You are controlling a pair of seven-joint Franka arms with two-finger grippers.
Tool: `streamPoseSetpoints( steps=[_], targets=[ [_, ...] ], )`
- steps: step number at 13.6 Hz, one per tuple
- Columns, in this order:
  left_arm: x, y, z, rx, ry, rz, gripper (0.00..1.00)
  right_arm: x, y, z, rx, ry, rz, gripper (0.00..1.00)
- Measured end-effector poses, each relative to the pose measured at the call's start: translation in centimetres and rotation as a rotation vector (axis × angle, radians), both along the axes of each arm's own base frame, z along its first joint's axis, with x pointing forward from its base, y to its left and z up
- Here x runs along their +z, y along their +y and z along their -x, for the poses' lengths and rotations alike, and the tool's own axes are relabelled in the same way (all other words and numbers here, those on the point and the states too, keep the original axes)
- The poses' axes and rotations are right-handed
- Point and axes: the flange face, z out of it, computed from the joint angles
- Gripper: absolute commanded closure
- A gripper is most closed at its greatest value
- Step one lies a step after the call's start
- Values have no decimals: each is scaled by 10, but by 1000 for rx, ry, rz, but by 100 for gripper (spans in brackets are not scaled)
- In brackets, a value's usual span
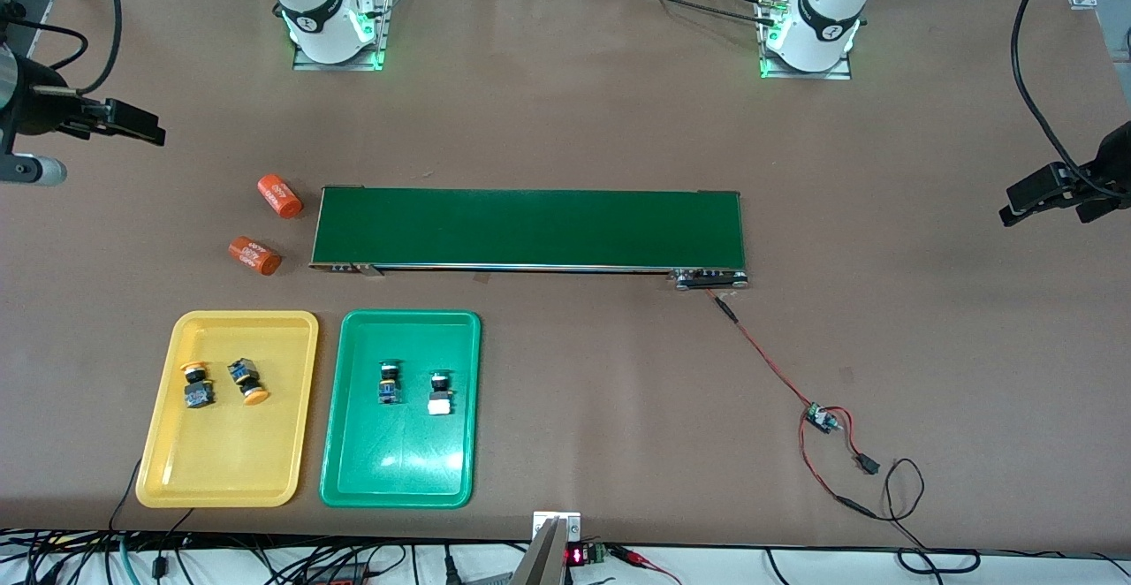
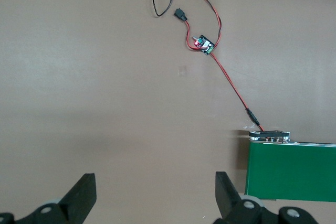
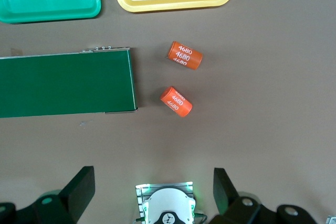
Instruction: Sort buttons by color to trays
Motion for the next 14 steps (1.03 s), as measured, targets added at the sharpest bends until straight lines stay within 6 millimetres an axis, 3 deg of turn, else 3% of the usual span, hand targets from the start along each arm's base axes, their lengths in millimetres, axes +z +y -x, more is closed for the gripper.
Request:
streamPoseSetpoints(
  steps=[4, 14],
  targets=[
    [3, 1, 1, 1, -5, 0, 0, -17, 5, -11, 8, 6, -2, 0],
    [5, 1, 0, 3, -22, -2, 0, -18, 10, -12, 18, 7, -2, 0]
  ],
)
